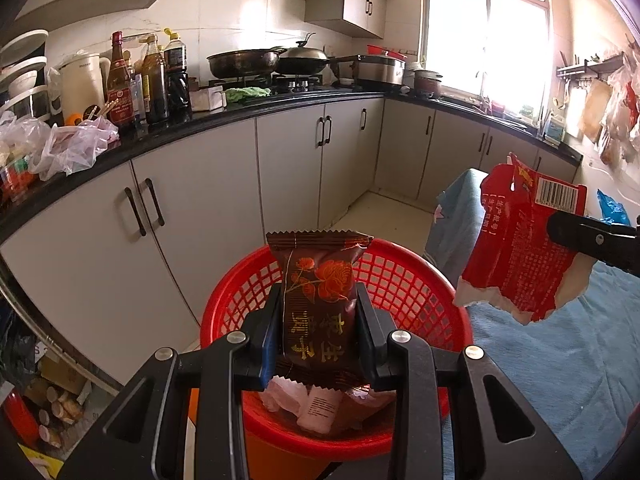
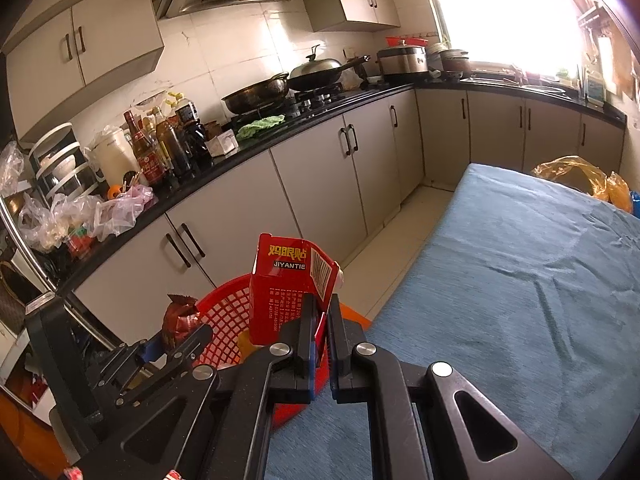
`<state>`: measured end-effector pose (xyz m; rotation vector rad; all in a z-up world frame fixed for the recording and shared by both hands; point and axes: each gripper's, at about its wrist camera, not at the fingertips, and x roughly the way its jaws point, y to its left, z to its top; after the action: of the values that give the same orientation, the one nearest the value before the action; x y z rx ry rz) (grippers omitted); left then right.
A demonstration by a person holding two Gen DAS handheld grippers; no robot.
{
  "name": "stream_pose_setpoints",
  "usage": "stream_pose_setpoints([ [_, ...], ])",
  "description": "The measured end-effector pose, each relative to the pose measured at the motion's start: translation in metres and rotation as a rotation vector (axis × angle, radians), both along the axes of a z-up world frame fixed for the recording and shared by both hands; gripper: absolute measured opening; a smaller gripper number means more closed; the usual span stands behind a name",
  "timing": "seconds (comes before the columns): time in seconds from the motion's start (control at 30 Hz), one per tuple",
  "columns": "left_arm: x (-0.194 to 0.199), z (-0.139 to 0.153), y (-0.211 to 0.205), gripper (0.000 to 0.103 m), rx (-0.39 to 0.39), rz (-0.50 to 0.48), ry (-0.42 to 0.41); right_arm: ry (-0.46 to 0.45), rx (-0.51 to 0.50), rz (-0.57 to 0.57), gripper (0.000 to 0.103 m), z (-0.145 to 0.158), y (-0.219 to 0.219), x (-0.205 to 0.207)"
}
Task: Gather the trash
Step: 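Open both grippers over the red basket to drop the wrapper and box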
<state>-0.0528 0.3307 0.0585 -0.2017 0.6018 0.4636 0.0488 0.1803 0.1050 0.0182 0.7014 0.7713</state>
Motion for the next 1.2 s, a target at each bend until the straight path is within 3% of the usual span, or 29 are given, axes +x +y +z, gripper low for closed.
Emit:
stream_pose_setpoints([
  [0.73, 0.0, -0.007, 0.009, 0.032, -0.018, 0.032, 0.018, 0.002, -0.056, 0.004, 0.008, -0.012, 0.043, 0.016],
  [0.8, 0.0, -0.007, 0.009, 0.032, -0.017, 0.037, 0.019, 0.017, -0.058, 0.022, 0.015, -0.014, 0.045, 0.017],
  [0.87, -0.001, -0.006, 0.01, 0.034, -0.018, 0.042, 0.018, 0.031, -0.056, 0.033, 0.04, -0.015, 0.044, 0.017],
  [0.9, -0.001, -0.006, 0.01, 0.038, -0.021, 0.041, 0.019, 0.025, -0.048, 0.028, 0.042, -0.013, 0.042, 0.016],
  [0.93, 0.0, -0.006, 0.011, 0.051, -0.025, 0.04, 0.024, 0.016, -0.045, 0.029, 0.042, -0.011, 0.04, 0.014],
  [0.97, -0.001, -0.006, 0.011, 0.057, -0.027, 0.045, 0.023, 0.008, -0.047, 0.03, 0.042, -0.009, 0.038, 0.013],
  [1.03, -0.003, -0.004, 0.01, 0.061, -0.014, 0.052, 0.012, -0.007, -0.041, 0.017, 0.044, -0.003, 0.032, 0.01],
  [1.1, -0.004, -0.002, 0.008, 0.062, -0.003, 0.048, 0.007, -0.008, -0.032, 0.004, 0.055, 0.001, 0.025, 0.008],
  [1.17, -0.003, 0.0, 0.006, 0.073, -0.009, 0.044, 0.011, -0.013, -0.035, -0.017, 0.072, 0.004, 0.019, 0.006],
  [1.2, -0.004, 0.0, 0.005, 0.081, -0.01, 0.045, 0.009, -0.024, -0.04, -0.031, 0.074, 0.005, 0.015, 0.004],
])
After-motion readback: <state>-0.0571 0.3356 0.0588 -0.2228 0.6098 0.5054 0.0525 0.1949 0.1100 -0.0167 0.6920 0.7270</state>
